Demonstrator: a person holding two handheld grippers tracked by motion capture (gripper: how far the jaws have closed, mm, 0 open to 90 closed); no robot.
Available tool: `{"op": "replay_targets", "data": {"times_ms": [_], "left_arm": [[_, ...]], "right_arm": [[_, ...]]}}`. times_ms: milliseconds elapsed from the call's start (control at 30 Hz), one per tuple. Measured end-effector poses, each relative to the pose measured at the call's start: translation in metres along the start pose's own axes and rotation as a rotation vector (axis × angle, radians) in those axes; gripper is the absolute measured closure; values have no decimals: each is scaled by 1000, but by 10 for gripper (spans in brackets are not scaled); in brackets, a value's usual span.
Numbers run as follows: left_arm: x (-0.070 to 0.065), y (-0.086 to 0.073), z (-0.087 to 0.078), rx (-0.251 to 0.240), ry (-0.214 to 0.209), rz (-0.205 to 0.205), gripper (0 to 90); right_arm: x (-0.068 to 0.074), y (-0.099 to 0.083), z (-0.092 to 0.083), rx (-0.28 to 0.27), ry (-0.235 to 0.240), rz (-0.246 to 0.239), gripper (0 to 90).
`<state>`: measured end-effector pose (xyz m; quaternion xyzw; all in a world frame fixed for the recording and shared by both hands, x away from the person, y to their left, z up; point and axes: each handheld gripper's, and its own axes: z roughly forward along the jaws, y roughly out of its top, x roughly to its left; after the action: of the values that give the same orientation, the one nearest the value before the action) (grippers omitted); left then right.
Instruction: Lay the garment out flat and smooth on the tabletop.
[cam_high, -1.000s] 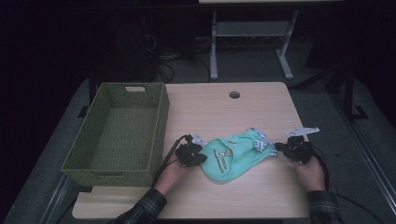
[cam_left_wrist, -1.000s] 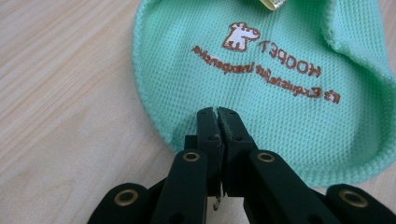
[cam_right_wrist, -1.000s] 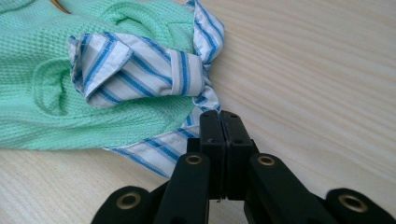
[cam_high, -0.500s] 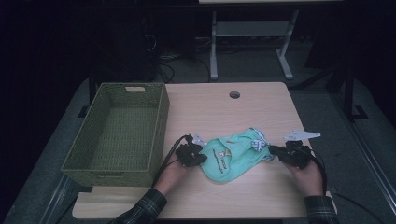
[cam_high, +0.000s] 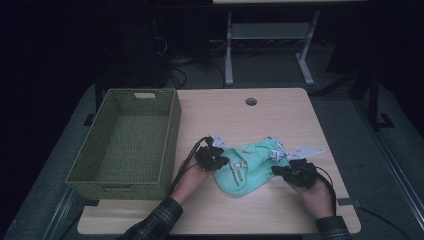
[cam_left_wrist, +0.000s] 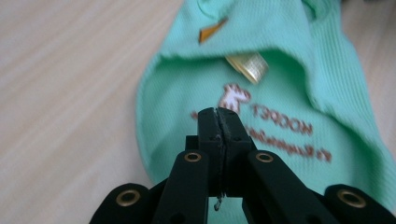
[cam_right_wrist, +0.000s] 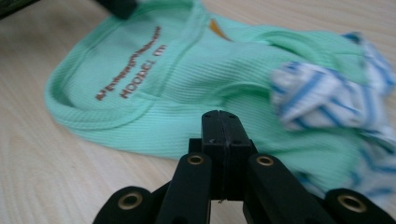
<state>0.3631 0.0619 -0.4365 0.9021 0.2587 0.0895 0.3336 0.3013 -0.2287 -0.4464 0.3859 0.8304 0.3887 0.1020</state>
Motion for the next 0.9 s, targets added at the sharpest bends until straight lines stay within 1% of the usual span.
{"op": "replay_targets", "data": {"times_ms": [67, 167, 233, 300, 400, 433, 467, 500, 533, 567, 700, 733, 767, 833, 867, 900], "left_arm": [[4, 7, 4, -7, 0, -1, 887], [11, 17, 11, -17, -2, 3, 887], [17, 27, 16, -21, -7, 5, 887], [21, 35, 22, -35, -19, -11, 886], [25, 48, 35, -27, -30, -7, 885], [25, 50, 39, -22, -35, -17, 886], [26, 54, 44, -1, -35, -5, 886], [26, 56, 50, 4, -38, -4, 886], [26, 58, 53, 24, -42, 7, 886], [25, 59, 58, 34, -44, 12, 886], [23, 58, 73, 82, -38, 20, 886], [23, 57, 75, 85, -34, 23, 887], [24, 57, 76, 80, -40, 12, 890], [26, 57, 75, 84, -25, 12, 893], [28, 56, 74, 89, -24, 14, 894], [29, 55, 73, 87, -25, 4, 894]], "right_arm": [[7, 2, 7, 17, 19, -17, 898], [13, 3, 16, 35, 39, -35, 898], [18, 4, 21, 52, 49, -48, 898], [23, 4, 26, 63, 57, -58, 898], [26, 4, 31, 82, 64, -73, 898], [27, 4, 32, 91, 65, -80, 898], [27, 3, 33, 92, 64, -85, 898], [28, 3, 33, 99, 67, -83, 898], [28, 3, 34, 102, 65, -88, 898], [28, 2, 34, 104, 64, -89, 898], [28, 1, 35, 112, 66, -97, 899], [28, 1, 35, 113, 67, -98, 899], [28, 1, 35, 112, 68, -97, 899], [27, 1, 35, 110, 75, -95, 899], [27, 1, 35, 114, 73, -100, 899], [26, 0, 34, 116, 71, -100, 899]]}}
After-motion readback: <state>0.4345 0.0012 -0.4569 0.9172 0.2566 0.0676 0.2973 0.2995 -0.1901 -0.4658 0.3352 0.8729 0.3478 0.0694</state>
